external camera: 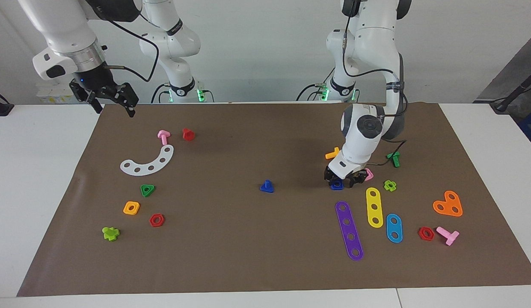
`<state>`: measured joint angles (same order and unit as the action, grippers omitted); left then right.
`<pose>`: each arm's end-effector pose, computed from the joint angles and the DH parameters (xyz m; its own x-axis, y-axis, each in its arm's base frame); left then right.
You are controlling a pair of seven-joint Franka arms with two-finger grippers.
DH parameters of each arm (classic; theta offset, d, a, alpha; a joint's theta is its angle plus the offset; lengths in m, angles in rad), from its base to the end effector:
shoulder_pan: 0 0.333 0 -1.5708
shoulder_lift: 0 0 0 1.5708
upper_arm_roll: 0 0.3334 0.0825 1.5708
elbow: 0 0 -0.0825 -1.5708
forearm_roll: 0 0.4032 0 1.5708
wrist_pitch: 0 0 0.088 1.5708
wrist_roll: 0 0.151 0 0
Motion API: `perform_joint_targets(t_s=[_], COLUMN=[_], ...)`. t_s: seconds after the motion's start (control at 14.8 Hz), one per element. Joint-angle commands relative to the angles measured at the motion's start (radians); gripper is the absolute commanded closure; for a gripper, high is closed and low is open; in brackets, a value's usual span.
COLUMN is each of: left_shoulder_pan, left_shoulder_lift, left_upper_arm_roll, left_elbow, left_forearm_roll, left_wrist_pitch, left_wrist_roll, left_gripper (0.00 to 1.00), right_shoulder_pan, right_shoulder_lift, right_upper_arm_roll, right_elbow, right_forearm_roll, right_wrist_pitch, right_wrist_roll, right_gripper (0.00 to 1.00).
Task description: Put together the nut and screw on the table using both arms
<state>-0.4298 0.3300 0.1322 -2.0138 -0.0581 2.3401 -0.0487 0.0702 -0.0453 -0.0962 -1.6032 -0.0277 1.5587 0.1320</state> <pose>0.5917 -0.1852 0.2495 0.9769 -0.2138 -0.0001 -0.2138 -0.9769 -0.0010 0.5573 -0.0198 0.6065 0.9875 -0.1575 0.0037 -0.1576 -0.9872 0.0231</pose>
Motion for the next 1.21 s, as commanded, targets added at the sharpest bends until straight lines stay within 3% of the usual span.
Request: perform_joint_targets(t_s=[0.0, 0.13, 0.67, 1.15], left_shoulder_pan=[-0.018, -0.029, -0.052, -0.040], left_shoulder_lift=[-0.025, -0.020, -0.025, -0.025], left_upper_arm_roll=[0.012, 0.012, 0.015, 0.017], left_elbow=[-0.030, -0.019, -0.040, -0.039], left_forearm_roll=[-0.057, -0.115, -0.114, -0.114], left_wrist_pitch=[0.030, 0.042, 0.041, 0.038], left_wrist_roll=[0.010, 0.010, 0.023, 0.078], left_gripper=[0.19, 0.19, 0.24, 0.39], right_shoulder_pan=[-0.020, -0.020, -0.020, -0.021], right_shoulder_lift=[-0.002, -0.004, -0.004, -0.004], right_upper_arm_roll=[0.018, 0.016, 0.015, 0.013], right_elbow=[0.000, -0.006, -0.006, -0.006], right_forearm_roll=[0.003, 0.003, 0.005, 0.005], right_wrist_pitch=[-0.016, -0.016, -0.014, -0.014], right_wrist_roll=[-0.028, -0.028, -0.025, -0.017], right_gripper=[0.00, 0.00, 0.00, 0.00])
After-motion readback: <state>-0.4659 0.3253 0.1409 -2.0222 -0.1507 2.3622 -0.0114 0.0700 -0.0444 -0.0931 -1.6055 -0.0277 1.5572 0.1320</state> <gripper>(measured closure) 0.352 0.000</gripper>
